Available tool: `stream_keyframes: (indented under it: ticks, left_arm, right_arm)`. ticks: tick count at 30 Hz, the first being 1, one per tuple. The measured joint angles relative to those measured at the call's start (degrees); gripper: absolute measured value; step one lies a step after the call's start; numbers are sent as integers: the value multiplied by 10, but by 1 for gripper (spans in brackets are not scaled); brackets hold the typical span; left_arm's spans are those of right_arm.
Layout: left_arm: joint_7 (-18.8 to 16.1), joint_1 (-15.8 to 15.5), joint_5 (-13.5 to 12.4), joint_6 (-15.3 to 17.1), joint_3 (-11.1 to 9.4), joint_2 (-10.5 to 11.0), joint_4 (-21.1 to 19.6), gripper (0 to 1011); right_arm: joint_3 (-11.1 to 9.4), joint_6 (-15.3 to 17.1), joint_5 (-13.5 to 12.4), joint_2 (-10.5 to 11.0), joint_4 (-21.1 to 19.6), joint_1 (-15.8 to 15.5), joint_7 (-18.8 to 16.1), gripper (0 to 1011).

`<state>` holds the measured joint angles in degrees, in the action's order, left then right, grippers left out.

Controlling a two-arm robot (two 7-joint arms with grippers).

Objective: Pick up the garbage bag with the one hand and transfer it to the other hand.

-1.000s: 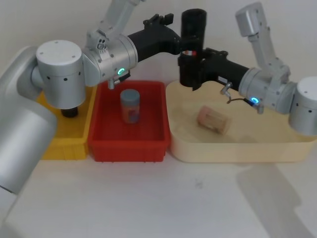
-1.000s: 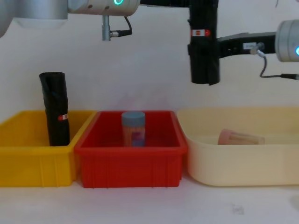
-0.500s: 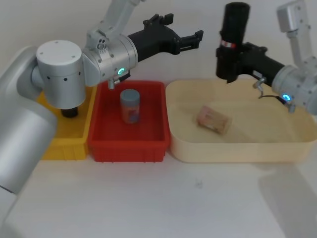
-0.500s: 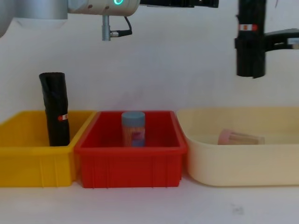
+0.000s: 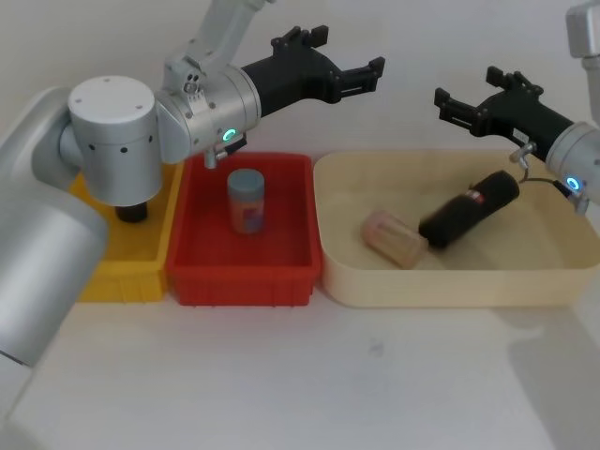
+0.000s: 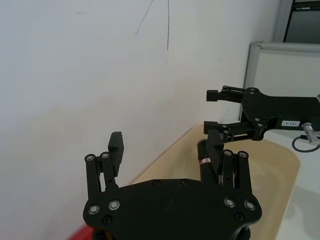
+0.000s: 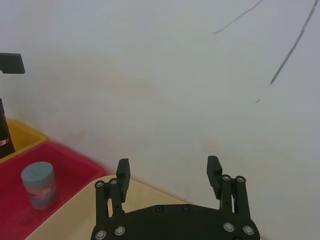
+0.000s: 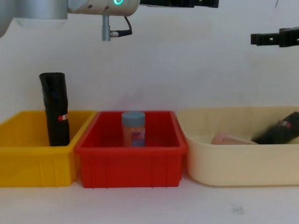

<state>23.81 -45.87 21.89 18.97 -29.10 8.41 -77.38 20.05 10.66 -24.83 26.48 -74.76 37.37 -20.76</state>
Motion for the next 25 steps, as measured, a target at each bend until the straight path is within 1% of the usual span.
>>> stream_keyframes:
  ticks: [1, 3, 15, 25]
  left_arm:
    - [0, 0, 0, 0, 0, 0, 0, 1001]
    - [0, 0, 0, 0, 0, 0, 0, 1001]
    - [0, 0, 0, 0, 0, 0, 0, 1001]
    - [0, 0, 0, 0, 0, 0, 0, 1001]
  right_arm:
    - [-1, 0, 0, 0, -1, -1, 0, 975]
    - [-3, 0, -1, 2, -2, -2, 2, 1001]
    - [-10, 1, -2, 6, -6, -6, 7, 1000]
    - [-12, 1, -3, 7, -7, -8, 8, 1000]
